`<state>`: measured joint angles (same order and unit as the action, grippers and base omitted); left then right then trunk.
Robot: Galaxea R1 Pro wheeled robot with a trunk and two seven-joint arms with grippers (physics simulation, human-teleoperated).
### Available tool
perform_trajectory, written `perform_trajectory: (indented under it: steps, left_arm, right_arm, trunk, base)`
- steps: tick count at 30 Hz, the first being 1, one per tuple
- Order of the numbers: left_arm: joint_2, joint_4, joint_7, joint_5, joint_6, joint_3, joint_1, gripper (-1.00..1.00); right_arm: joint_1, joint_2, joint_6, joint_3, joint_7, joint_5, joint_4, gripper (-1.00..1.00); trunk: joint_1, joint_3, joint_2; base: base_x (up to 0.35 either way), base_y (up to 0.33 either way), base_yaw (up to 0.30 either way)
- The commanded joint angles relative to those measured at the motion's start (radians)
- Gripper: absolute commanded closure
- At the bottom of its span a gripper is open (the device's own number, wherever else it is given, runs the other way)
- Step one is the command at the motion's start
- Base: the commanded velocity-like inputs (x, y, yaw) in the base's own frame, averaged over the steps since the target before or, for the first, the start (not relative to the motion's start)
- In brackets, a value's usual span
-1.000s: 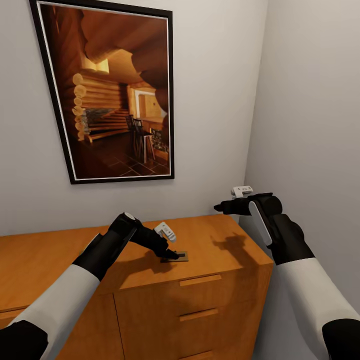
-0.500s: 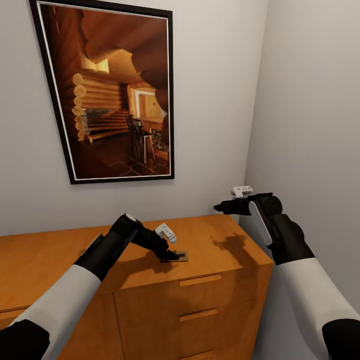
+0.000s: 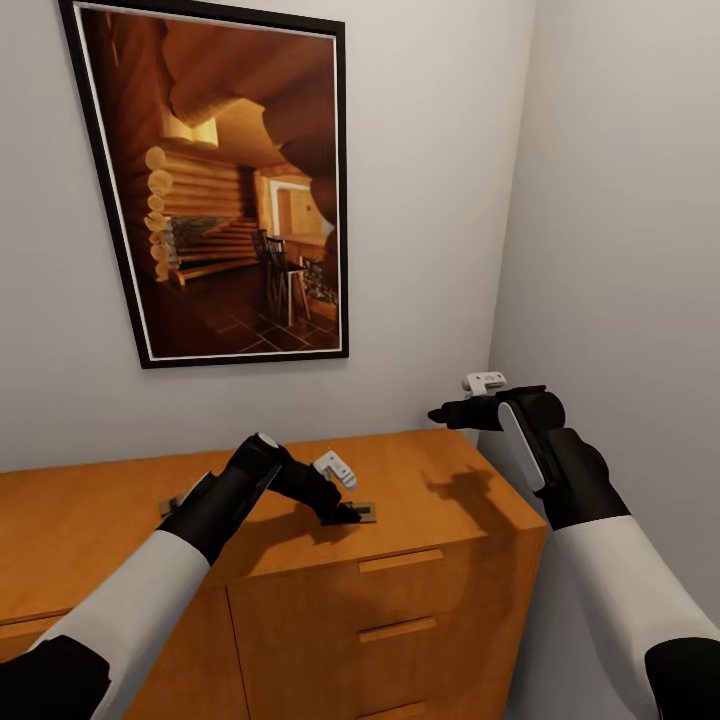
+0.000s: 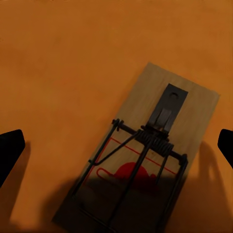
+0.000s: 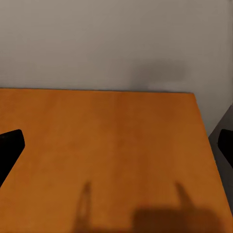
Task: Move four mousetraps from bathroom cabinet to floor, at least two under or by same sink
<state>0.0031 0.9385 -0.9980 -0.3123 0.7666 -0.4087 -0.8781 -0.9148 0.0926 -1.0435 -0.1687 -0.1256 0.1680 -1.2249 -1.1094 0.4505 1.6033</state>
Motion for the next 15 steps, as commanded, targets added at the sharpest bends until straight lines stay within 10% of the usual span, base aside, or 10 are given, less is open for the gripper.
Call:
perform_trajectory:
  steps: [1, 15]
  left_arm:
    - [-0.001, 0.0, -0.006, -0.007, 0.002, -0.001, -0.001, -1.0]
    - [-0.004, -0.02, -0.001, -0.008, -0.008, -0.001, -0.001, -1.0]
  right_arm:
    - [-0.001, 0.001, -0.004, -0.002, 0.001, 0.004, -0.001, -1.0]
    - [-0.001, 0.001, -0.004, -0.002, 0.001, 0.004, -0.001, -1.0]
  trunk:
    - [0.0, 0.001, 0.001]
    - [0.0, 0.001, 0.001]
  base:
    - [0.0, 0.0, 0.0]
    - [0.0, 0.0, 0.0]
